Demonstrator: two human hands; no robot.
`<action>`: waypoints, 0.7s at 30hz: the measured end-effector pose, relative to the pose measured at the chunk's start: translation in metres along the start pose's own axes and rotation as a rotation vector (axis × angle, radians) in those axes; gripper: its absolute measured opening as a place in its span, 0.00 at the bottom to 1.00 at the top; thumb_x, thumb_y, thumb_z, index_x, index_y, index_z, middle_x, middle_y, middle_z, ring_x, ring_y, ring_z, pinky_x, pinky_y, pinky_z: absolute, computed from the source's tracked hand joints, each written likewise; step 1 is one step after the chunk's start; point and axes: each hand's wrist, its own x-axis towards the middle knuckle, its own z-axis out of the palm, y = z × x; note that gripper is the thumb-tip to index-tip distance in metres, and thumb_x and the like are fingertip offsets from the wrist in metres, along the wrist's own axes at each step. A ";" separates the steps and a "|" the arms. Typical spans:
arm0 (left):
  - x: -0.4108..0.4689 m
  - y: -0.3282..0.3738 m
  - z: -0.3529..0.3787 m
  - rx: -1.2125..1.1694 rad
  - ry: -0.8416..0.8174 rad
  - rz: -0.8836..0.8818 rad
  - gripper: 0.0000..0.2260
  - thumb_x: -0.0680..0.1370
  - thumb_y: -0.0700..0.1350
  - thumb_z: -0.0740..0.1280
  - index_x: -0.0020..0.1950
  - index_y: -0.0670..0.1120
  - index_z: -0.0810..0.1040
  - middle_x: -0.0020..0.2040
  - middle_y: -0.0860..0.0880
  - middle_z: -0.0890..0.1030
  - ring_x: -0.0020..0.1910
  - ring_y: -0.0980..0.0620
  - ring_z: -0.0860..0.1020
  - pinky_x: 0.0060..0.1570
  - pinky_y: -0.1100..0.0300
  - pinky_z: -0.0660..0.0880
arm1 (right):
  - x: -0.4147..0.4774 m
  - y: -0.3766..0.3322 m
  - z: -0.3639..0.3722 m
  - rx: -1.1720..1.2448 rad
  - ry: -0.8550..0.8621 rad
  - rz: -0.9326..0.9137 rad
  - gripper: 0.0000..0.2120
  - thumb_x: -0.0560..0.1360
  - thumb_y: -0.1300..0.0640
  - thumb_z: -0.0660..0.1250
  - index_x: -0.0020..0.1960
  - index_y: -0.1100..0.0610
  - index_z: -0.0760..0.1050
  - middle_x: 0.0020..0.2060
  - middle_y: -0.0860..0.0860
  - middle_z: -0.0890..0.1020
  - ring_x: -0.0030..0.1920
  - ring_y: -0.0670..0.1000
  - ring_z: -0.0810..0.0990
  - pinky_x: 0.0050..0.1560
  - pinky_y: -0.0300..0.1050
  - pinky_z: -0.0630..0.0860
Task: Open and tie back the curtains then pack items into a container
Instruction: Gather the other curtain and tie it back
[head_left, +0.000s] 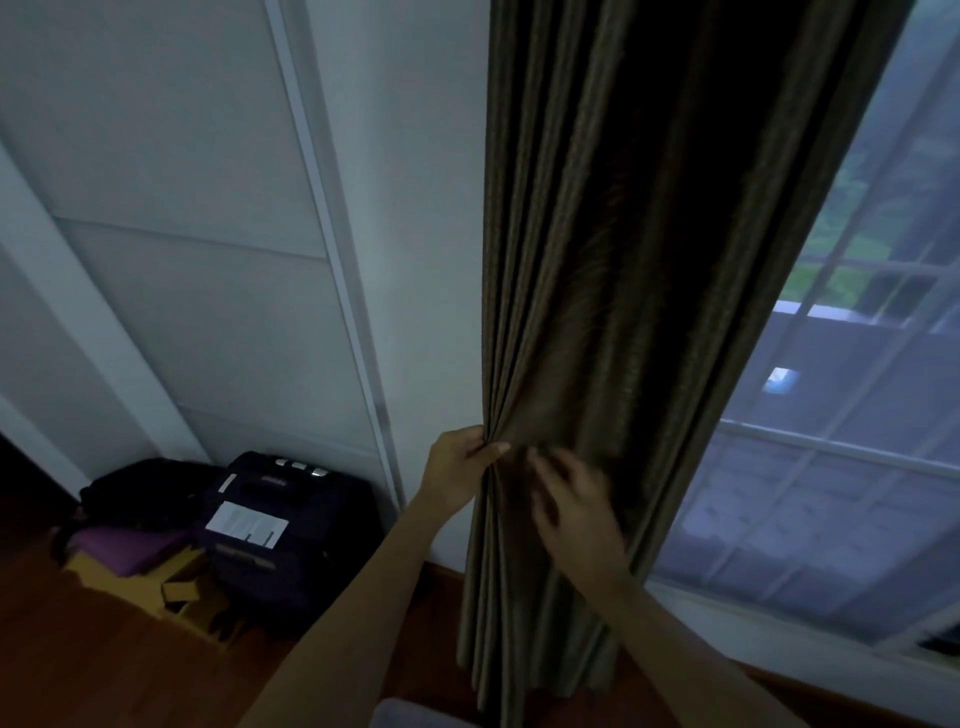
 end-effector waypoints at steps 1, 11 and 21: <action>0.002 -0.001 -0.001 -0.012 -0.015 -0.004 0.06 0.76 0.38 0.69 0.51 0.38 0.82 0.47 0.46 0.84 0.40 0.62 0.80 0.45 0.69 0.76 | 0.006 0.008 -0.012 -0.009 0.177 0.013 0.26 0.75 0.58 0.68 0.72 0.52 0.68 0.68 0.57 0.69 0.66 0.56 0.70 0.65 0.56 0.72; 0.014 0.000 0.008 -0.243 -0.011 -0.106 0.11 0.76 0.34 0.67 0.58 0.38 0.79 0.50 0.45 0.82 0.40 0.63 0.81 0.44 0.70 0.76 | 0.059 0.058 -0.072 0.174 0.452 0.166 0.34 0.79 0.63 0.63 0.78 0.54 0.49 0.71 0.61 0.65 0.68 0.57 0.68 0.68 0.49 0.69; 0.022 0.001 0.020 -0.287 -0.030 -0.180 0.10 0.76 0.34 0.67 0.56 0.33 0.79 0.45 0.46 0.83 0.40 0.59 0.81 0.44 0.68 0.77 | 0.039 0.052 -0.029 0.203 0.100 0.157 0.34 0.79 0.64 0.59 0.79 0.48 0.47 0.59 0.57 0.78 0.47 0.51 0.79 0.50 0.36 0.70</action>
